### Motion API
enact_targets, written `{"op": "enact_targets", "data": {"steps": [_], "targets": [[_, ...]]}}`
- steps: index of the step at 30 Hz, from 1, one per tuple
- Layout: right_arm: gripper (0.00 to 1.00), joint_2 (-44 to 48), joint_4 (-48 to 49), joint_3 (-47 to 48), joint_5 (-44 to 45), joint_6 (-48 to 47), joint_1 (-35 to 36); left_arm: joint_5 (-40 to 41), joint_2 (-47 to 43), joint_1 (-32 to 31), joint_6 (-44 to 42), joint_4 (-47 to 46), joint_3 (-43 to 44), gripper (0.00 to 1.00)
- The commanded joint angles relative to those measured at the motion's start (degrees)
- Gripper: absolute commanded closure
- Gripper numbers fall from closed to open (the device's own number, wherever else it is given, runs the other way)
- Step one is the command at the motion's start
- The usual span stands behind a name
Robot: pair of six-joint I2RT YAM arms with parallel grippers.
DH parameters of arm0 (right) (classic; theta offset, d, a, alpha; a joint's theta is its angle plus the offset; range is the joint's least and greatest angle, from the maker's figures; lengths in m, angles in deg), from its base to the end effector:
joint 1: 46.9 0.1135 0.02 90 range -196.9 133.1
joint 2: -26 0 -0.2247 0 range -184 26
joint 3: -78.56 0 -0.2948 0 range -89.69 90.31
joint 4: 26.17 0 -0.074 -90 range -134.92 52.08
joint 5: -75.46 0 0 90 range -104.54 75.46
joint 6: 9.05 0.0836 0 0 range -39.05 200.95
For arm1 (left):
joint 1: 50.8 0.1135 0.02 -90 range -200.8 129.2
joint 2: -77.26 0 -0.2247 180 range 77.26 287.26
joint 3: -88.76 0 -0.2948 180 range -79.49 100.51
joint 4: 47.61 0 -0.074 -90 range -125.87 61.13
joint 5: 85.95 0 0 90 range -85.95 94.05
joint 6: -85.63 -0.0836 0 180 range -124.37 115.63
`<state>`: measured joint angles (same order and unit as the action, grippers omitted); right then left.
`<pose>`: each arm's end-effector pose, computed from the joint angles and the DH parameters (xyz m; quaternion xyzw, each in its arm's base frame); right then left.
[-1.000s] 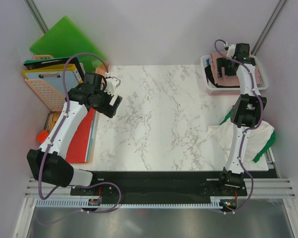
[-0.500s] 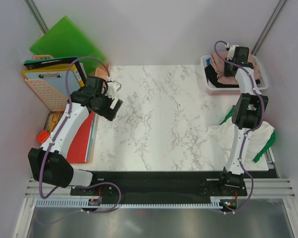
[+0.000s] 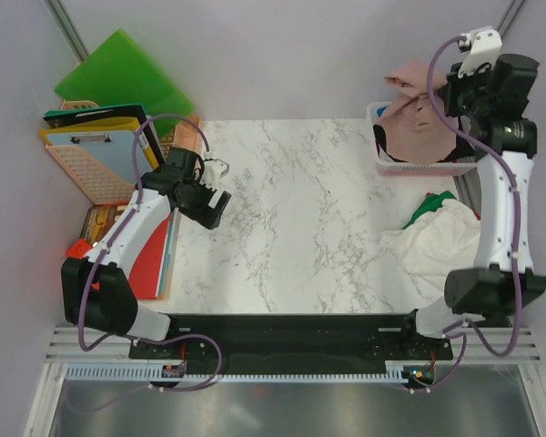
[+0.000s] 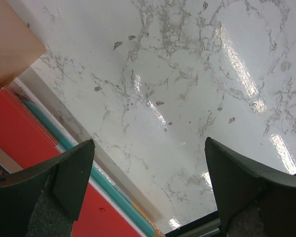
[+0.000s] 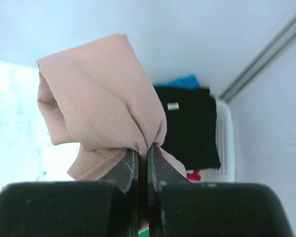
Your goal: Fold and stack the t-shirts
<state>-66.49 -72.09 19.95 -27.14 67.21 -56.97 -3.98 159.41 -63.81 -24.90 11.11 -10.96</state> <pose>0.4331 -0.0584 0.4349 -0.0908 0.7966 -0.0356 0.5966 0.3490 -0.0926 0.1899 0.2954 0.9187 -0.0510 0.2571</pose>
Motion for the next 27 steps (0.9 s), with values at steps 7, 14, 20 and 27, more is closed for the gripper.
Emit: {"op": "enact_targets", "data": {"steps": [7, 14, 20, 27], "targets": [[1.00, 22.6, 1.8, -7.8, -13.7, 0.5, 0.4, -1.8, -3.7, -0.3, -0.2, -3.0, -1.7, 0.00], [1.00, 26.5, 1.7, -12.0, -14.6, 0.0, 0.4, -1.5, -4.4, -0.3, -0.1, -3.3, -2.1, 0.00], [1.00, 25.5, -1.7, -14.2, -20.3, 0.1, 0.6, -0.3, -6.7, -0.3, 0.3, -5.6, -2.8, 0.00], [1.00, 19.2, -8.7, -9.9, -18.3, 1.0, 14.9, 0.0, -7.2, -0.3, 0.2, -5.7, -3.1, 0.00]]}}
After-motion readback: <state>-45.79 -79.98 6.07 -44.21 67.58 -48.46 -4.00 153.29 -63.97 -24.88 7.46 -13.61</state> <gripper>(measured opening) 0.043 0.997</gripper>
